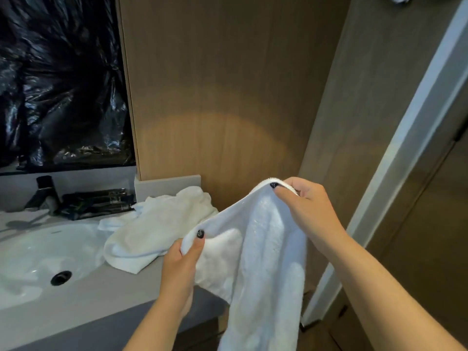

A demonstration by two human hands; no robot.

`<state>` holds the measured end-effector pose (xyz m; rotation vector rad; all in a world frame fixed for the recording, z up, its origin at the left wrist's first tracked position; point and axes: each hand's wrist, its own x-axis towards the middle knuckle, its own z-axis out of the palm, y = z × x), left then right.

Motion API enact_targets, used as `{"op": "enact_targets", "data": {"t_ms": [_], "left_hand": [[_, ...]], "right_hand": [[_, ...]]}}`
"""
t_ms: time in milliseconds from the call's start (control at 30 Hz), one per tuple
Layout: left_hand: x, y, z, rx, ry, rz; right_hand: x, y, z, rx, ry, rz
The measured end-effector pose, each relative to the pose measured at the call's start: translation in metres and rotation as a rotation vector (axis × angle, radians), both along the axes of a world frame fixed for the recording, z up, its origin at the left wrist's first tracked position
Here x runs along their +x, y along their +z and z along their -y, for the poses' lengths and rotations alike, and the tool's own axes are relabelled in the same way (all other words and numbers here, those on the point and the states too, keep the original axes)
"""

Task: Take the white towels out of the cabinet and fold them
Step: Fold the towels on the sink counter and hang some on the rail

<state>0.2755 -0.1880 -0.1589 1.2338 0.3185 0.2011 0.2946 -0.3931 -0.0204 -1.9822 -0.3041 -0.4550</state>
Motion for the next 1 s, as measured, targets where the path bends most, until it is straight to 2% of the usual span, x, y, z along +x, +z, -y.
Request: {"op": "enact_targets", "data": {"t_ms": [167, 267, 333, 400, 500, 567, 667, 800, 900, 1000], "left_hand": [[-0.042, -0.006, -0.006, -0.179, 0.167, -0.109], [-0.066, -0.007, -0.015, -0.135, 0.200, -0.122], [-0.080, -0.007, -0.018, -0.002, 0.158, -0.078], [-0.089, -0.003, -0.014, 0.225, 0.102, 0.016], [-0.095, 0.014, -0.002, 0.503, -0.100, 0.150], [-0.096, 0.021, 0.000, 0.637, -0.222, 0.177], [-0.095, 0.025, -0.009, 0.752, -0.279, 0.185], [-0.096, 0.022, -0.023, 0.698, -0.262, 0.190], [-0.094, 0.020, -0.031, 0.542, -0.141, 0.170], [-0.089, 0.021, -0.037, 0.558, -0.007, 0.138]], "right_hand": [[-0.020, -0.039, 0.003, -0.059, 0.112, -0.165], [-0.032, -0.058, -0.004, -0.055, 0.144, -0.238], [-0.042, -0.071, -0.011, -0.089, 0.166, -0.276], [-0.050, -0.078, -0.016, -0.129, 0.195, -0.286], [-0.058, -0.077, -0.023, -0.153, 0.266, -0.274], [-0.061, -0.073, -0.030, -0.160, 0.313, -0.259], [-0.062, -0.067, -0.041, -0.180, 0.371, -0.246], [-0.064, -0.075, -0.053, -0.225, 0.416, -0.229], [-0.073, -0.093, -0.050, -0.085, 0.468, -0.276], [-0.081, -0.110, -0.031, -0.001, 0.441, -0.362]]}}
